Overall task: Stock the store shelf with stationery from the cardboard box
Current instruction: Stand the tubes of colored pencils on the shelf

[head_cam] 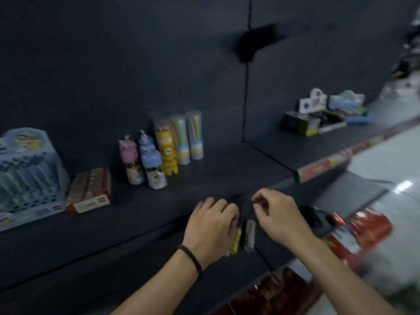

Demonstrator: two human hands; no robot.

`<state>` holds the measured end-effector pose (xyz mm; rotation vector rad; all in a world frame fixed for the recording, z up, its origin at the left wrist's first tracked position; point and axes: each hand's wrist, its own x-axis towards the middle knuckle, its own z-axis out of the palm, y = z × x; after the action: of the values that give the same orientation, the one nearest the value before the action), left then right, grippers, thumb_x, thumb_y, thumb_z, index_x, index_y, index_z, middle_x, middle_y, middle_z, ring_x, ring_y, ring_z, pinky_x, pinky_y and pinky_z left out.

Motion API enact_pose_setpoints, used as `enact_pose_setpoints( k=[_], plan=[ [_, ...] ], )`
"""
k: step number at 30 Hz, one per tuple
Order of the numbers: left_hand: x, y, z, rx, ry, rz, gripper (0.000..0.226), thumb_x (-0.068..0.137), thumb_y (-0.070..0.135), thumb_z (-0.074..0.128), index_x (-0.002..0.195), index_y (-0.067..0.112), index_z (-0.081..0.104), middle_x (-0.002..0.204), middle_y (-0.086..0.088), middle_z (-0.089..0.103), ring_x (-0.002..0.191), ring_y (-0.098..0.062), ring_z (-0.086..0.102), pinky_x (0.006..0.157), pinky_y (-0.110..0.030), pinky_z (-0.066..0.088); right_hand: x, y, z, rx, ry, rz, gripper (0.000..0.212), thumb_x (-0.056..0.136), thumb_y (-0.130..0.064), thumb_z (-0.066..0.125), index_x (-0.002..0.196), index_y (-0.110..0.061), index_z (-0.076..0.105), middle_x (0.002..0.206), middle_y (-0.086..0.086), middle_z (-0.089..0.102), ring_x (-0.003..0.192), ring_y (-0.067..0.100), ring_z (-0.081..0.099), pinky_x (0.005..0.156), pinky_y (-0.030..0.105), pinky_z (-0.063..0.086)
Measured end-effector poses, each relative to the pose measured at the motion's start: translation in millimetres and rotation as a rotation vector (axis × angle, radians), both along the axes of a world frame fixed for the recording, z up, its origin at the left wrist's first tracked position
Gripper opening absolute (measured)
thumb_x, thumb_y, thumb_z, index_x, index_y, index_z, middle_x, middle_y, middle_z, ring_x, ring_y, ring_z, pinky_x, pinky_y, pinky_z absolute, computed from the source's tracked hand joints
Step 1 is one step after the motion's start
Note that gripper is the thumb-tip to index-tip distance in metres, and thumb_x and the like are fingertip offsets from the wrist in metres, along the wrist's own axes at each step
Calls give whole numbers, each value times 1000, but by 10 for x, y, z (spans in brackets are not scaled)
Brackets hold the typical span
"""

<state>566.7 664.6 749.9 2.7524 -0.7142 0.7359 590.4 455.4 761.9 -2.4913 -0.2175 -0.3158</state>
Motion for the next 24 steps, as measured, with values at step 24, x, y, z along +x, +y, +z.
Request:
enact_pose_setpoints(
  k=[24],
  plan=[
    [-2918, -5374, -3603, 756, 806, -779, 21, 102, 34, 49, 105, 26, 68, 105, 4, 69, 90, -20, 63, 76, -36, 53, -5196, -4796, -4334, 340, 1240, -875, 26, 102, -25, 54, 120, -13, 67, 118, 9, 70, 106, 26, 69, 86, 34, 57]
  ],
)
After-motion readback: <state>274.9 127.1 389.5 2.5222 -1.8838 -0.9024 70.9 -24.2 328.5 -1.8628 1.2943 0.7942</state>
